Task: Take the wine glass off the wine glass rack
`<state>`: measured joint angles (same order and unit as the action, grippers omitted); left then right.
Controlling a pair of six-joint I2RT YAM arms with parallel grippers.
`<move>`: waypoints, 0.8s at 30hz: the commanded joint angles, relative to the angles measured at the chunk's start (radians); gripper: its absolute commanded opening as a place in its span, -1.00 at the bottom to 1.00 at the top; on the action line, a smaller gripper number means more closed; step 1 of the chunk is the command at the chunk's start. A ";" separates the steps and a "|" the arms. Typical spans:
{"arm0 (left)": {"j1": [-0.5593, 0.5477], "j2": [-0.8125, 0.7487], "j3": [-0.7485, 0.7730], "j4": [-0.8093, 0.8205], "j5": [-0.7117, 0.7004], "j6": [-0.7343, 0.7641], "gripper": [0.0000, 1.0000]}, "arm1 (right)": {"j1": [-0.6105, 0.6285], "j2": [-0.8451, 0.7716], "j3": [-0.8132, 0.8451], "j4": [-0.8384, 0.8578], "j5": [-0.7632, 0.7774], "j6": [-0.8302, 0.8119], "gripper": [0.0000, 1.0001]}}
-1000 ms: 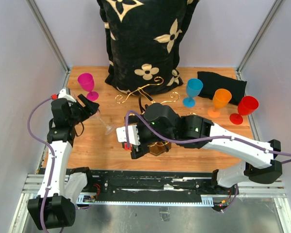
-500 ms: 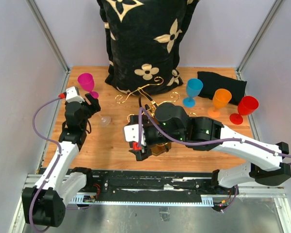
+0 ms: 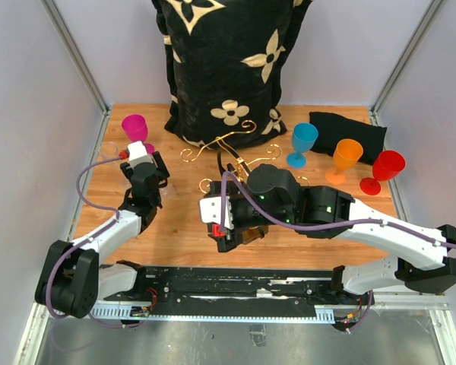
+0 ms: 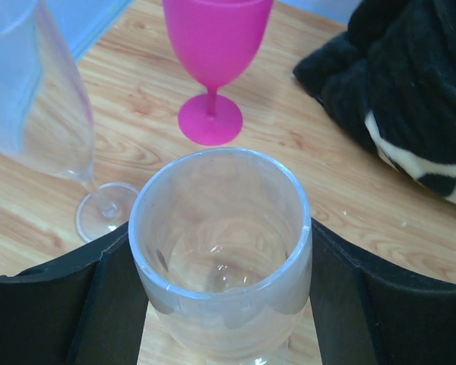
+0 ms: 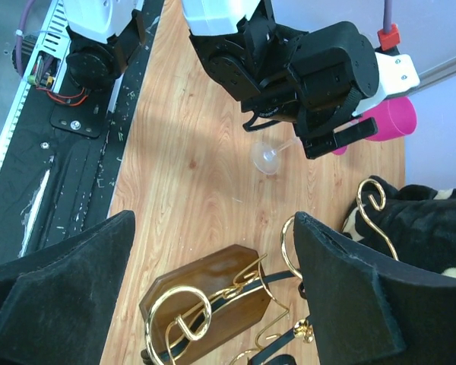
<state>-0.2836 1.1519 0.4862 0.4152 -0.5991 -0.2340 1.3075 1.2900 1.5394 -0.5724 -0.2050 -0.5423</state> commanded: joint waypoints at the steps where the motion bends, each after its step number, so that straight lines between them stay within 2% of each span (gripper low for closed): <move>1: -0.005 0.044 0.005 0.263 -0.129 0.040 0.00 | -0.021 -0.060 -0.024 0.025 0.017 0.006 0.71; 8: -0.044 0.199 0.000 0.439 -0.212 0.135 0.00 | -0.037 -0.077 -0.037 0.040 0.019 0.033 0.71; 13: -0.053 0.260 -0.010 0.493 -0.231 0.151 0.06 | -0.053 -0.107 -0.060 0.045 0.040 0.040 0.71; 24: -0.076 0.212 -0.041 0.464 -0.240 0.120 0.29 | -0.080 -0.129 -0.064 0.034 0.049 0.042 0.71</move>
<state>-0.3450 1.3979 0.4541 0.8360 -0.8005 -0.1062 1.2423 1.1740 1.4807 -0.5503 -0.1680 -0.5198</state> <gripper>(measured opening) 0.742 0.856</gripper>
